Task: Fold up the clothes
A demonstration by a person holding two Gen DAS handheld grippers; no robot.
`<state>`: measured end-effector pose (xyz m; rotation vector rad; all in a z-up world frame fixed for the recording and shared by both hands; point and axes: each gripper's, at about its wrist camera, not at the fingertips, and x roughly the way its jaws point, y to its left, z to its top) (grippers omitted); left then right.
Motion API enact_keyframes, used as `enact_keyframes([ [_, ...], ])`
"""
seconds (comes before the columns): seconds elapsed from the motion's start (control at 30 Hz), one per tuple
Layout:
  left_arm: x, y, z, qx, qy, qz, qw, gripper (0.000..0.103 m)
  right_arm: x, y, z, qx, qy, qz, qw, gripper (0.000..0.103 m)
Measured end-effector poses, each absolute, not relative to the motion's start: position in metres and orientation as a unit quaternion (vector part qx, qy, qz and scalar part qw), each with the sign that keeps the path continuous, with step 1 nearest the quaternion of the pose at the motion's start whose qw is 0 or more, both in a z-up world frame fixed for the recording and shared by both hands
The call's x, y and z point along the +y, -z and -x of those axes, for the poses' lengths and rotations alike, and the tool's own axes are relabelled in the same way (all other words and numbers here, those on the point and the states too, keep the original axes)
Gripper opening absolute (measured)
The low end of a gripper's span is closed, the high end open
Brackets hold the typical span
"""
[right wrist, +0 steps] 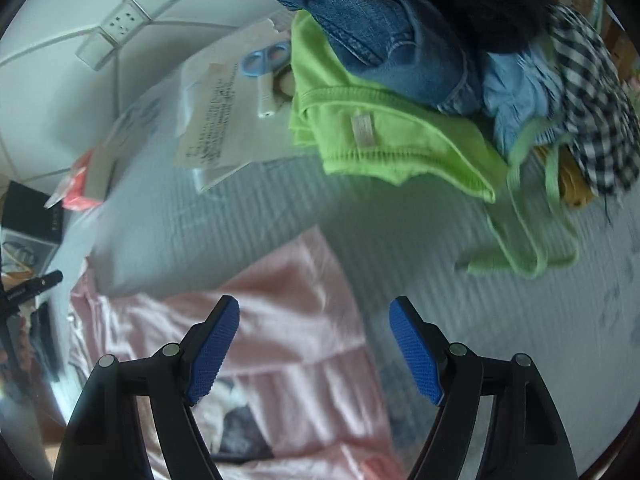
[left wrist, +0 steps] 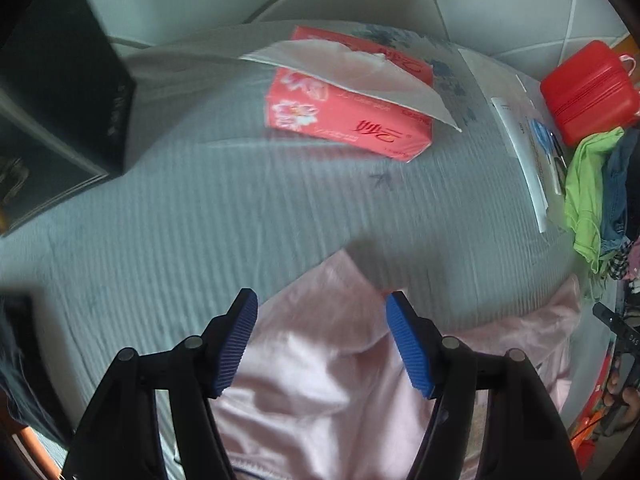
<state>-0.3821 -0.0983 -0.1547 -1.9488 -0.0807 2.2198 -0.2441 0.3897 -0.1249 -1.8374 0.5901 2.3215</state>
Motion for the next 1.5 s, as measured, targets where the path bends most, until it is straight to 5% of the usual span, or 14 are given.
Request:
enact_keyframes([
  [0.27, -0.068, 0.188, 0.392, 0.053, -0.736, 0.669, 0.089, 0.066, 0.381, 0.153, 0.273, 0.159, -0.761, 0.626, 0.062, 0.079],
  [0.33, -0.067, 0.19, 0.389, 0.064, -0.739, 0.666, 0.083, 0.056, 0.373, 0.158, 0.279, 0.148, -0.766, 0.623, 0.053, 0.078],
  [0.37, -0.066, 0.19, 0.388, 0.068, -0.74, 0.664, 0.08, 0.049, 0.368, 0.164, 0.281, 0.146, -0.761, 0.631, 0.043, 0.07],
  [0.43, -0.07, 0.184, 0.385, 0.064, -0.737, 0.669, 0.071, 0.003, 0.357, 0.167, 0.282, 0.117, -0.759, 0.639, 0.039, 0.041],
  [0.47, -0.074, 0.179, 0.384, 0.056, -0.737, 0.671, 0.063, 0.003, 0.352, 0.165, 0.281, 0.103, -0.764, 0.635, 0.038, 0.003],
  [0.77, -0.139, 0.064, 0.258, 0.002, -0.818, 0.57, 0.075, 0.003, 0.364, 0.096, 0.192, 0.149, -0.831, 0.533, -0.052, 0.004],
  [0.93, -0.153, 0.056, 0.141, 0.013, -0.818, 0.567, 0.098, 0.006, 0.382, 0.095, 0.13, 0.153, -0.831, 0.531, -0.058, 0.005],
  [1.07, -0.154, 0.085, 0.098, 0.006, -0.79, 0.607, 0.085, 0.019, 0.395, 0.109, 0.095, 0.174, -0.812, 0.557, -0.028, 0.027],
  [1.17, -0.167, 0.085, 0.082, -0.013, -0.798, 0.6, 0.053, 0.021, 0.402, 0.105, 0.077, 0.209, -0.809, 0.55, -0.024, 0.033],
  [1.2, -0.173, 0.081, 0.078, -0.021, -0.806, 0.59, 0.041, 0.023, 0.403, 0.1, 0.072, 0.216, -0.811, 0.542, -0.025, 0.044],
  [1.27, -0.181, 0.074, 0.072, -0.047, -0.817, 0.575, 0.022, 0.041, 0.398, 0.095, 0.065, 0.229, -0.814, 0.533, -0.034, 0.073],
  [1.3, -0.182, 0.074, 0.07, -0.054, -0.823, 0.565, 0.018, 0.056, 0.393, 0.095, 0.059, 0.234, -0.813, 0.531, -0.041, 0.076],
  [1.43, -0.17, 0.103, 0.073, -0.059, -0.824, 0.563, 0.007, 0.064, 0.356, 0.111, 0.046, 0.206, -0.81, 0.547, -0.048, 0.073],
  [1.5, -0.158, 0.126, 0.076, -0.062, -0.814, 0.578, 0.01, 0.064, 0.34, 0.123, 0.037, 0.186, -0.807, 0.558, -0.048, 0.058],
])
